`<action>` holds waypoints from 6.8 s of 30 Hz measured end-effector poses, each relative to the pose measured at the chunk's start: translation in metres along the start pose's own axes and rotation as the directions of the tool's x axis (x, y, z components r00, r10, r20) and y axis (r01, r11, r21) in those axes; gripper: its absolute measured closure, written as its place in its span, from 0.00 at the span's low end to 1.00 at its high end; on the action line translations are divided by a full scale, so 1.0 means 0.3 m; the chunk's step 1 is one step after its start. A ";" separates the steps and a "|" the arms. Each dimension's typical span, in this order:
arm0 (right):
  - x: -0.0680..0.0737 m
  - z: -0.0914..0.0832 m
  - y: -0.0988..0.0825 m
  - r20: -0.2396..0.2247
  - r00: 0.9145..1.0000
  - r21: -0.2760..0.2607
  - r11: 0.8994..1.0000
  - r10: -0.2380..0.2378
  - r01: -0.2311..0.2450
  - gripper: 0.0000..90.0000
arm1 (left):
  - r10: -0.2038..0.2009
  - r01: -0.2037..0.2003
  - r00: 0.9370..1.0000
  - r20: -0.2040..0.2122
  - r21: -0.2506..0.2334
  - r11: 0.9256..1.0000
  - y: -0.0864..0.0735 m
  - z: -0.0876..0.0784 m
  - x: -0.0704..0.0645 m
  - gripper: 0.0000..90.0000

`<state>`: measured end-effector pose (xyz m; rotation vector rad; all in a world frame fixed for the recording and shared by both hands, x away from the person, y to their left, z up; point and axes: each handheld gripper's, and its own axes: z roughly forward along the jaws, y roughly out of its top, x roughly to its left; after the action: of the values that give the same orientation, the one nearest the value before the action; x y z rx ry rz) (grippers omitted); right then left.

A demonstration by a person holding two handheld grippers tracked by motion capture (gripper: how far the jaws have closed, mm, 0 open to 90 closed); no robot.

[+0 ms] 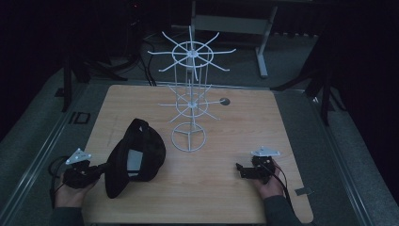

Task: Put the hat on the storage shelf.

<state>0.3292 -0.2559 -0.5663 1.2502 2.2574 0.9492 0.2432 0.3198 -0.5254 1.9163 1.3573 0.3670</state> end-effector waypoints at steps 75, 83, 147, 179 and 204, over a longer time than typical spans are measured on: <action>0.000 0.000 0.000 0.000 1.000 0.000 1.000 0.000 0.000 0.13 | 0.191 -0.243 0.886 0.423 0.073 0.967 0.122 0.141 -0.130 0.68; 0.000 0.000 0.000 0.000 1.000 0.000 1.000 0.000 0.000 0.13 | 0.145 -0.179 0.916 0.375 0.055 0.982 0.085 0.081 -0.075 0.77; 0.000 0.000 0.000 0.000 1.000 0.001 1.000 0.000 0.000 0.13 | 0.040 -0.050 0.997 -0.065 -0.168 0.985 0.209 -0.008 -0.115 0.96; 0.000 0.000 0.000 0.000 1.000 0.000 1.000 0.001 -0.001 0.13 | 0.041 -0.073 0.992 -0.123 -0.274 0.959 0.281 -0.058 -0.151 0.96; 0.000 0.000 0.000 0.000 1.000 -0.001 1.000 0.000 0.000 0.13 | 0.048 -0.083 0.992 -0.113 -0.328 0.941 0.309 -0.078 -0.193 0.96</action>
<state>0.3292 -0.2559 -0.5663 1.2496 2.2569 0.9499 0.2696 0.2624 -0.4331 1.6806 1.2098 0.6924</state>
